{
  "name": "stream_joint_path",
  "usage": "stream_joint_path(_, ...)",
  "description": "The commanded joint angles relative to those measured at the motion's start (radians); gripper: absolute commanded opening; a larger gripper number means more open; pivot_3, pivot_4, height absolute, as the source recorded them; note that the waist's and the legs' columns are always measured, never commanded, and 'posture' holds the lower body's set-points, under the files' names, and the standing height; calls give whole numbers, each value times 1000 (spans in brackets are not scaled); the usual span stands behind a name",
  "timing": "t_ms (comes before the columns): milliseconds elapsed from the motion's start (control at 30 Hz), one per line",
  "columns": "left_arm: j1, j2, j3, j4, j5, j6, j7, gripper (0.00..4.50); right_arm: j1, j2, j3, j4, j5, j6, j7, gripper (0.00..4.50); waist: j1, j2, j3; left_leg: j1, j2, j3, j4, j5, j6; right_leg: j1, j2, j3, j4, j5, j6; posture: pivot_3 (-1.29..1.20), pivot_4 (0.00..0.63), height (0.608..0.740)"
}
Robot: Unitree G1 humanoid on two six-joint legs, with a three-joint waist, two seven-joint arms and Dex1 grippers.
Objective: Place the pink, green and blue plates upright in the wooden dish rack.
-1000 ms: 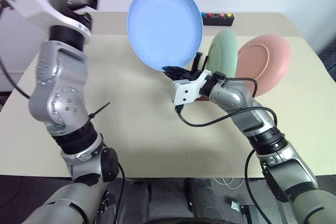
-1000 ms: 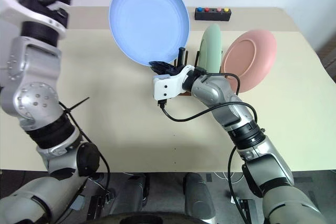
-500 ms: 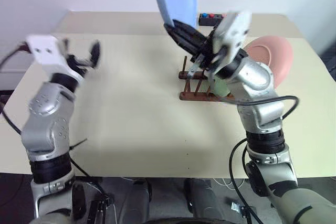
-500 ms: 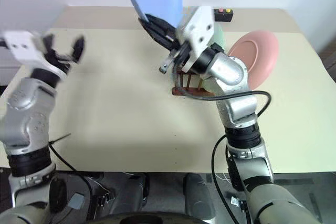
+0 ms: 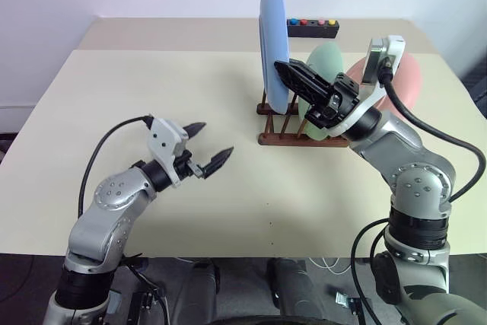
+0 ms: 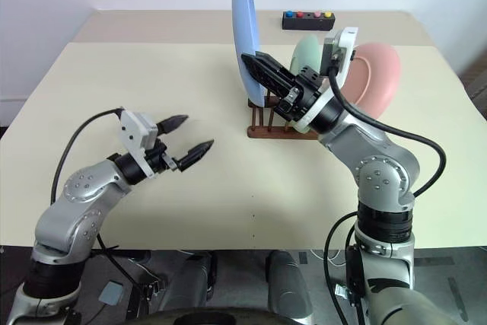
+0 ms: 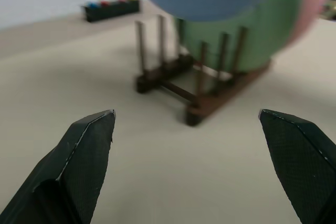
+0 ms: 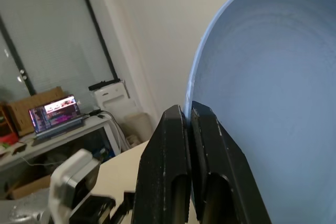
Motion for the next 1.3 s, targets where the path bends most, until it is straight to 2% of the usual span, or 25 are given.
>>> stream_joint_path(33,-1,14,-9,-43,-7,-4,-18,4475,-22,-8,-46,7,66,12,-41,0,0,0,0,0,0,0,0,0,0,0,0,0,0,0,0,0,150,730)
stream_joint_path(767,13,8,-27,-48,28,-14,4,4475,-77,-7,-61,168,141,55,-164,0,0,0,0,0,0,0,0,0,0,0,0,0,-1,0,0,0,150,730)
stream_joint_path(867,12,10,-25,-49,28,-11,4,4500,-79,-6,-62,166,143,56,-169,972,0,0,0,0,0,0,0,0,0,0,0,0,-1,0,0,0,150,730)
stream_joint_path(1100,9,12,-23,-48,27,-10,3,4500,-82,-15,-54,148,118,45,-155,4444,0,0,0,0,0,0,0,0,0,0,0,0,-1,0,0,0,150,730)
stream_joint_path(1300,6,10,-24,-45,26,-11,2,4500,-100,-35,-48,122,77,26,-135,4444,0,0,0,0,0,0,0,0,0,0,0,0,-1,0,0,0,150,730)
